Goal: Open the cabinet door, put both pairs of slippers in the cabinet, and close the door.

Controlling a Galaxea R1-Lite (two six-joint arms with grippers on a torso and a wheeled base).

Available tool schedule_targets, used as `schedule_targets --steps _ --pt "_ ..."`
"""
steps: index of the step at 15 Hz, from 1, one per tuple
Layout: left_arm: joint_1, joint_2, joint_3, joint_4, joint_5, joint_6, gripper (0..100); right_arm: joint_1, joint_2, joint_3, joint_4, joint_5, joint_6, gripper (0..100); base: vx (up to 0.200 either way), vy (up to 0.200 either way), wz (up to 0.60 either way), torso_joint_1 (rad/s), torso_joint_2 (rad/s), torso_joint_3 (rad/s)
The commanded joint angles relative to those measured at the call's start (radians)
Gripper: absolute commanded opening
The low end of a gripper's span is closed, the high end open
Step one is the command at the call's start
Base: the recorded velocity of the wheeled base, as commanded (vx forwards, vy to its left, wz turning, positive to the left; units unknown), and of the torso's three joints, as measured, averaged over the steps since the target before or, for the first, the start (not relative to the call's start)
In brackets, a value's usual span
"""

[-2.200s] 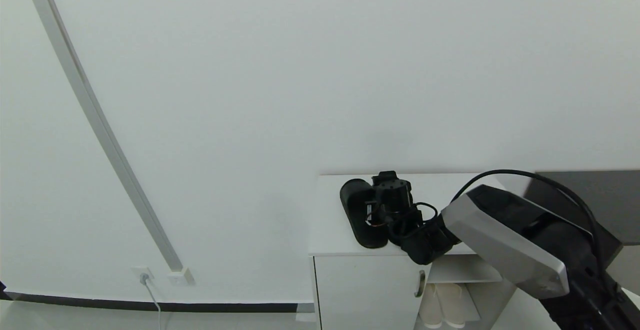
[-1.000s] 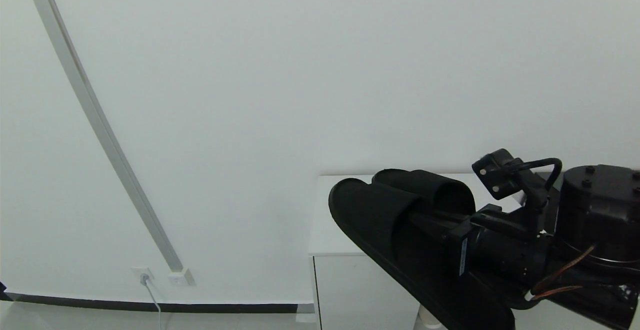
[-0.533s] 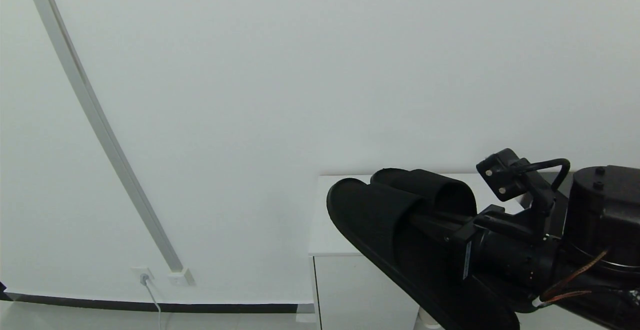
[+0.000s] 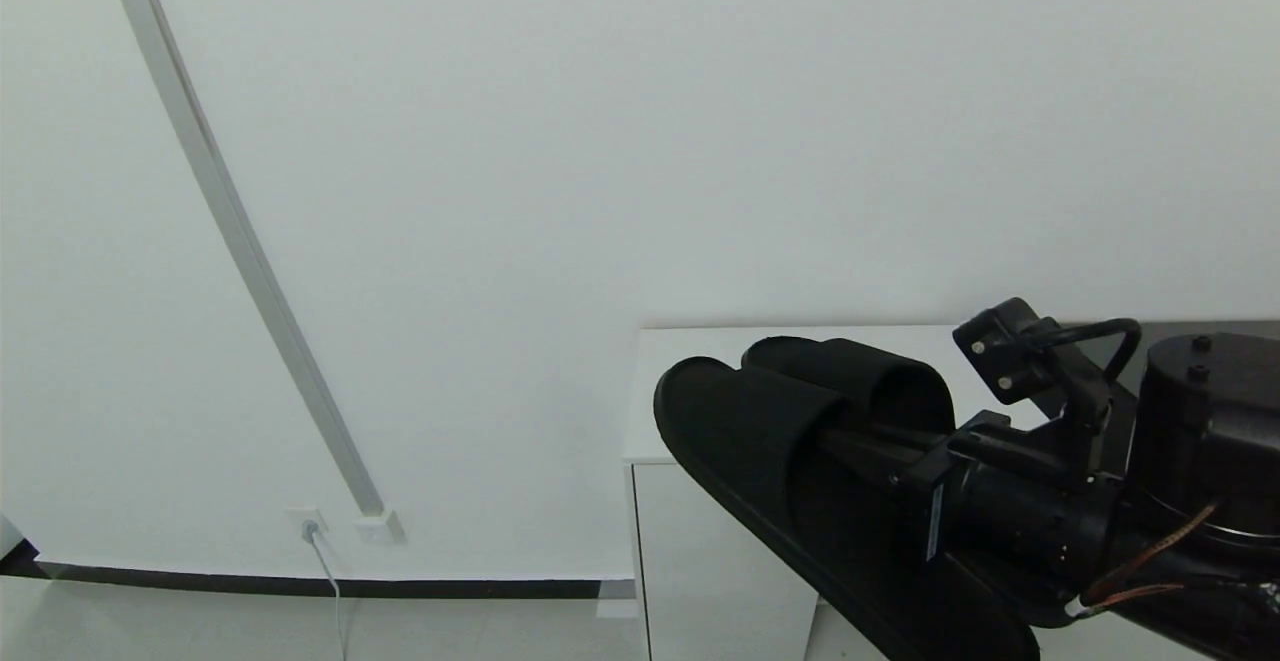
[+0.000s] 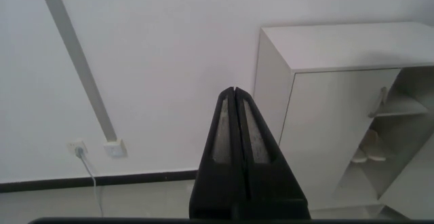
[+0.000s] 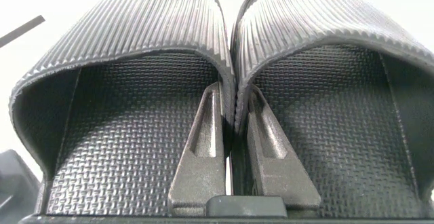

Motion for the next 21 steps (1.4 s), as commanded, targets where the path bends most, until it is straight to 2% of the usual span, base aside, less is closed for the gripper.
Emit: schedule_targets --steps 1,11,21 --pt "0.0 0.0 0.0 0.0 -0.001 0.0 0 0.001 0.006 0.004 0.0 0.001 0.0 0 0.0 0.0 0.0 0.0 0.0 0.0" --pt "0.0 0.0 0.0 0.0 0.001 0.0 0 0.018 0.018 0.014 0.002 -0.003 -0.001 0 0.0 0.0 0.0 0.0 0.0 0.0" --pt "0.0 0.0 0.0 0.0 0.019 -0.001 0 0.018 0.02 0.025 0.002 -0.003 -0.003 0 0.0 -0.2 0.0 0.001 0.0 0.003"
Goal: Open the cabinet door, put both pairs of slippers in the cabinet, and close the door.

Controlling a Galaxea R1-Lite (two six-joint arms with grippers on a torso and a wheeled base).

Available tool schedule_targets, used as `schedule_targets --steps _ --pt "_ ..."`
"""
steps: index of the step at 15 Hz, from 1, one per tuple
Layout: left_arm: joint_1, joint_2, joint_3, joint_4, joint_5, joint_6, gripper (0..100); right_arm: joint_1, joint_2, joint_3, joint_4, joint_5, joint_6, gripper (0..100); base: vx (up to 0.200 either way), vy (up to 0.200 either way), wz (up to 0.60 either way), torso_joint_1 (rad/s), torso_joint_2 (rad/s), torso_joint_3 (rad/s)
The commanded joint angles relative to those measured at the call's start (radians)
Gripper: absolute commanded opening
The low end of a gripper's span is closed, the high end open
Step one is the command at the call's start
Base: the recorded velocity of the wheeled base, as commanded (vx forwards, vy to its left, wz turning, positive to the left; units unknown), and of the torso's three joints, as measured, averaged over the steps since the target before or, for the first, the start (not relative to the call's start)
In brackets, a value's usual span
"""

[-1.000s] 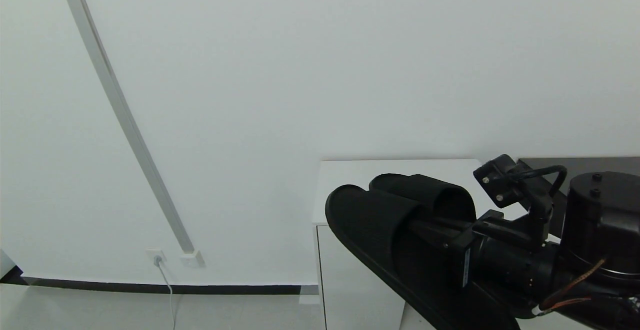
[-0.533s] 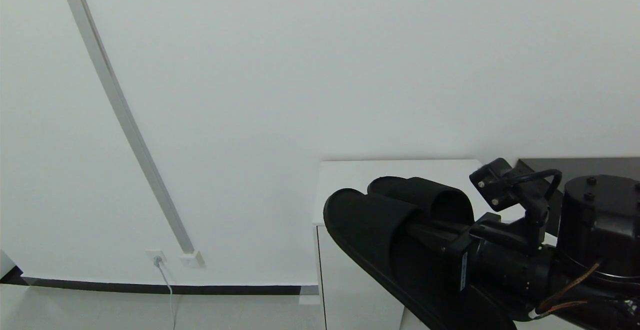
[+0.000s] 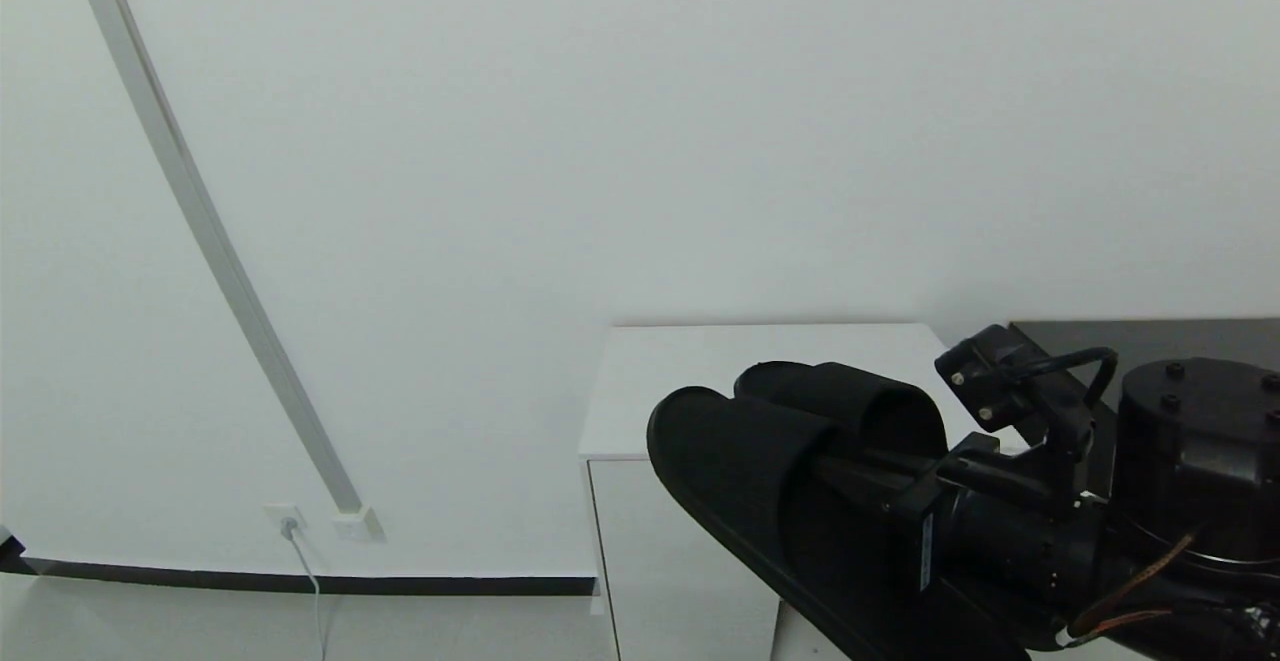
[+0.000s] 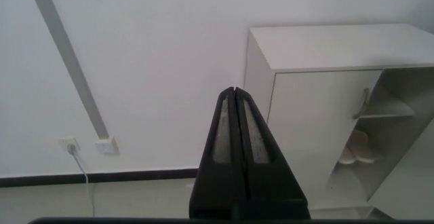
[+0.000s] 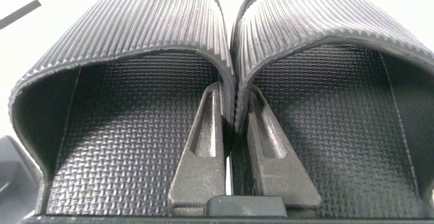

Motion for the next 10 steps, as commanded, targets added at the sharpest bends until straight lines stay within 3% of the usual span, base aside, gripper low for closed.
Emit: schedule_targets --steps 1,10 --pt "0.0 0.0 0.0 0.0 0.0 0.0 0 0.0 0.004 0.003 0.0 -0.001 0.0 0 0.0 -0.2 0.0 -0.002 0.0 0.002" --pt "0.0 0.0 0.0 0.0 0.0 -0.001 0 0.0 0.004 0.032 -0.007 0.021 -0.019 0 0.0 -0.2 0.0 0.005 0.0 0.002"
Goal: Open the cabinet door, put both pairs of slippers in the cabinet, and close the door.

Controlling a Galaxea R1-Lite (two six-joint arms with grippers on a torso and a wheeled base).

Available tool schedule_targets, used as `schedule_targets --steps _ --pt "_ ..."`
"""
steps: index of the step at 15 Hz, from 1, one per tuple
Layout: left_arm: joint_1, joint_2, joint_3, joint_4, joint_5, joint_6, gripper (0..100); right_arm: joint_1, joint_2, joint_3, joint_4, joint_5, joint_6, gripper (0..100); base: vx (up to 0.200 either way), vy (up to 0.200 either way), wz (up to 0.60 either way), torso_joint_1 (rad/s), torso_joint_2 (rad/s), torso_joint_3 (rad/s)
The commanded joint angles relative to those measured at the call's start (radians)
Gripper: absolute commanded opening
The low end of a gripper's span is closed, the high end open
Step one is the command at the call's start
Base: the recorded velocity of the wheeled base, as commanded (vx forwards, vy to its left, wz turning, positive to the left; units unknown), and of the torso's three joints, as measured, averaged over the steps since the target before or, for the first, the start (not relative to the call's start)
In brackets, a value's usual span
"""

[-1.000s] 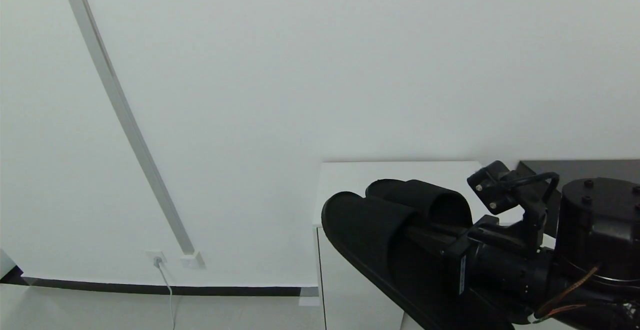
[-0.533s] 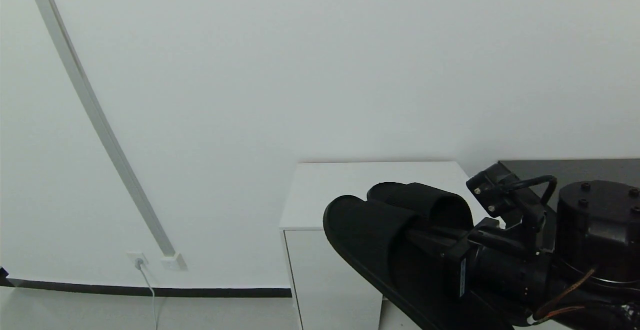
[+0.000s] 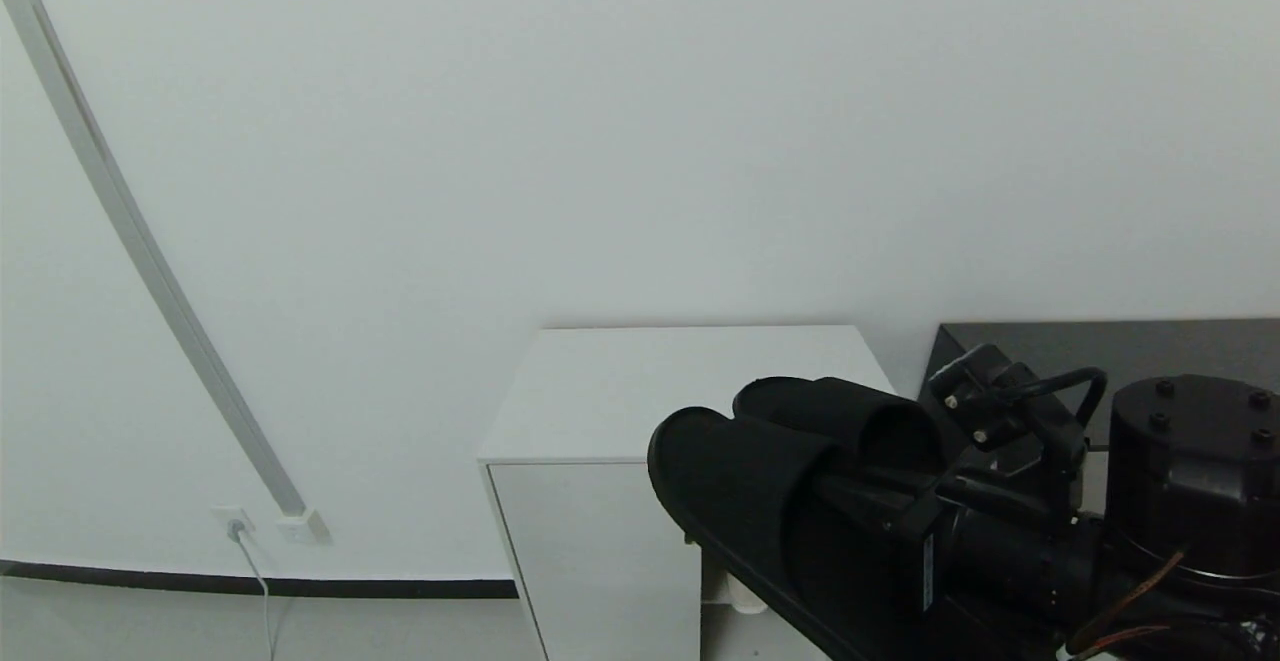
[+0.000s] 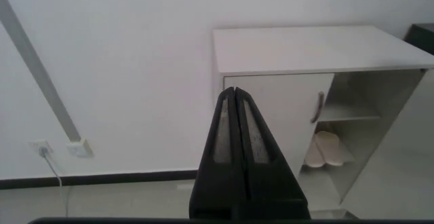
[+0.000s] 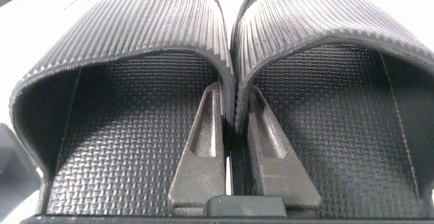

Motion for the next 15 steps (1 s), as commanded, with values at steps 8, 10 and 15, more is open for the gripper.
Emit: schedule_targets --steps 8,10,15 --pt "0.0 0.0 0.0 0.0 -0.001 -0.001 0 0.0 0.003 0.017 0.0 0.017 -0.003 0 0.0 -0.025 0.0 0.001 0.0 0.0" --pt "0.0 0.0 0.0 0.0 -0.001 -0.002 0 0.0 0.003 0.018 0.0 0.017 -0.011 0 0.0 0.0 0.0 0.0 0.0 0.0" --pt "0.0 0.0 0.0 0.0 -0.001 -0.002 0 0.002 0.003 0.035 -0.002 0.023 -0.031 0 0.0 0.0 0.0 0.0 0.0 0.0"
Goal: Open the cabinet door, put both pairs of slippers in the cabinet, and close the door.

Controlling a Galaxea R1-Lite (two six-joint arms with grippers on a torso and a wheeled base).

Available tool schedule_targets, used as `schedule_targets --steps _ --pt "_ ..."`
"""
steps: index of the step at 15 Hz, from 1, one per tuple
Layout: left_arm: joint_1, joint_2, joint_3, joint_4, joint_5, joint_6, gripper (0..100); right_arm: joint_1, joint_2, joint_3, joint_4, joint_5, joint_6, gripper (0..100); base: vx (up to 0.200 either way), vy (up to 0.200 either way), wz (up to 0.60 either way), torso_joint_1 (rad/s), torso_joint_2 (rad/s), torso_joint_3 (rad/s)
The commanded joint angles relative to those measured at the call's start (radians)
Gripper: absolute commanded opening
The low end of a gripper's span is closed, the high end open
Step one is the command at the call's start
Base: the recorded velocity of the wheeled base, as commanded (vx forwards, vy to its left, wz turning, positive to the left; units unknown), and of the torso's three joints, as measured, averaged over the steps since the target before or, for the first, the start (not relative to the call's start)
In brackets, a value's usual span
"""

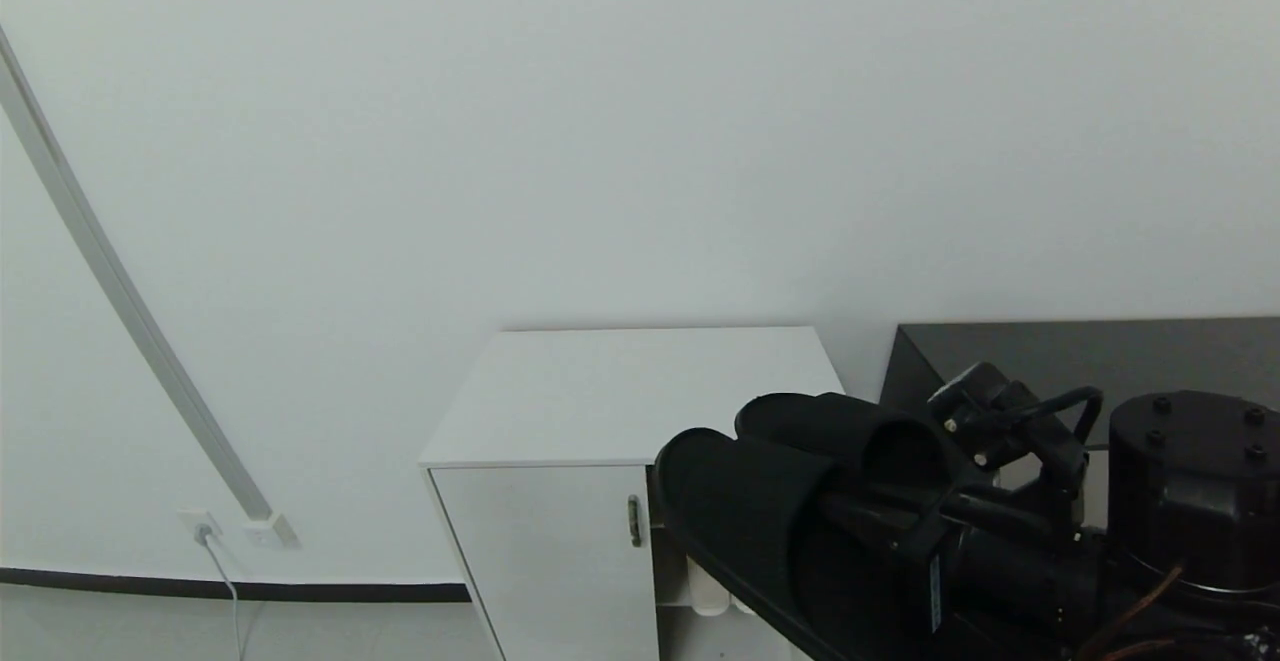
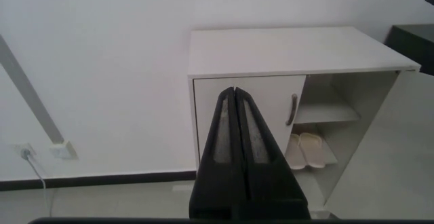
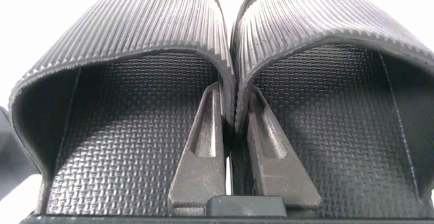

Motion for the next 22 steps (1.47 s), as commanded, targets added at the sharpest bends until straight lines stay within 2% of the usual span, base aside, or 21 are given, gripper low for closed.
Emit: schedule_targets --steps 1,7,22 --pt "0.0 0.0 0.0 0.0 0.0 0.0 0 0.002 0.002 0.004 0.0 0.002 -0.007 0 0.0 0.0 0.0 0.0 0.0 0.0" --pt "0.0 0.0 0.0 0.0 0.001 0.003 0 0.002 0.003 0.011 0.0 0.007 -0.005 0 0.0 0.0 0.0 -0.017 0.04 0.022" --pt "0.0 0.0 0.0 0.0 0.001 -0.004 0 -0.001 0.023 0.024 -0.02 0.009 -0.001 0 0.0 0.0 0.0 -0.146 0.33 0.178"
